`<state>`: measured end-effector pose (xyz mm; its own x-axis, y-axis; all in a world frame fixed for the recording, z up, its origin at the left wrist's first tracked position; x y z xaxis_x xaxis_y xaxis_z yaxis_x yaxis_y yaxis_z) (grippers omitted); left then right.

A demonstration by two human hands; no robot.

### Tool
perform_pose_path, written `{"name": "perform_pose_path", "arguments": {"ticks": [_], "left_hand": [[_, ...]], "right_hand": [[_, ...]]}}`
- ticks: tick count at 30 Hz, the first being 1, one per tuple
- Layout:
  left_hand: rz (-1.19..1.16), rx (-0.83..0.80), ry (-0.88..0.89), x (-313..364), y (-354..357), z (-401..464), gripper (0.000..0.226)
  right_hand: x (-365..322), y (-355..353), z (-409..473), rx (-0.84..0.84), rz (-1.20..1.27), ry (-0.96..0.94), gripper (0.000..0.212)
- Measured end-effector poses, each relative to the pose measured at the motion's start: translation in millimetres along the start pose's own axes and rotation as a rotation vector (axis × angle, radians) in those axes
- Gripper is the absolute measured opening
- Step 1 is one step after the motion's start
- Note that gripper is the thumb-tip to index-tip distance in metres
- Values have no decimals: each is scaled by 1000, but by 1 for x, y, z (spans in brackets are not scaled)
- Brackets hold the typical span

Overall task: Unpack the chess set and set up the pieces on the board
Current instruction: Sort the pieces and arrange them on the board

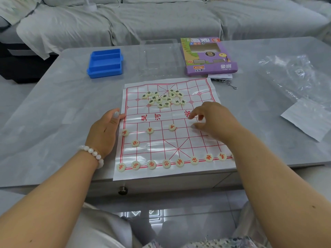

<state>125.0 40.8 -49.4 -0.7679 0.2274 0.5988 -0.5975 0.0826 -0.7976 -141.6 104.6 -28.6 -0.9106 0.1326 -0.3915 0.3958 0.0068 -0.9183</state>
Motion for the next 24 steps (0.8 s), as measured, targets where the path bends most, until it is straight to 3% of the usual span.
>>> {"name": "perform_pose_path", "arguments": {"ticks": [5, 10, 24], "left_hand": [[-6, -8, -8, 2, -1, -1, 33], [1, 1, -4, 3, -2, -2, 48], [-11, -11, -19, 3, -3, -1, 47]], "right_hand": [[-31, 18, 8, -18, 45, -114, 34], [-33, 32, 13, -57, 33, -113, 29], [-75, 50, 24, -35, 73, -269, 33]]}}
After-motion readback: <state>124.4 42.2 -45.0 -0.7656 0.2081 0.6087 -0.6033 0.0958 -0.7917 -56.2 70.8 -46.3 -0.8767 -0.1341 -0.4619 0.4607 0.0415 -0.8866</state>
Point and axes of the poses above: each hand's wrist, its own z-axis towards the middle knuckle, its own y-axis out of the palm, x = y × z, the point moved 1 cm from there along z, towards the middle knuckle, and after that the axes turned 9 degrees about z, right-handed, at the moved point
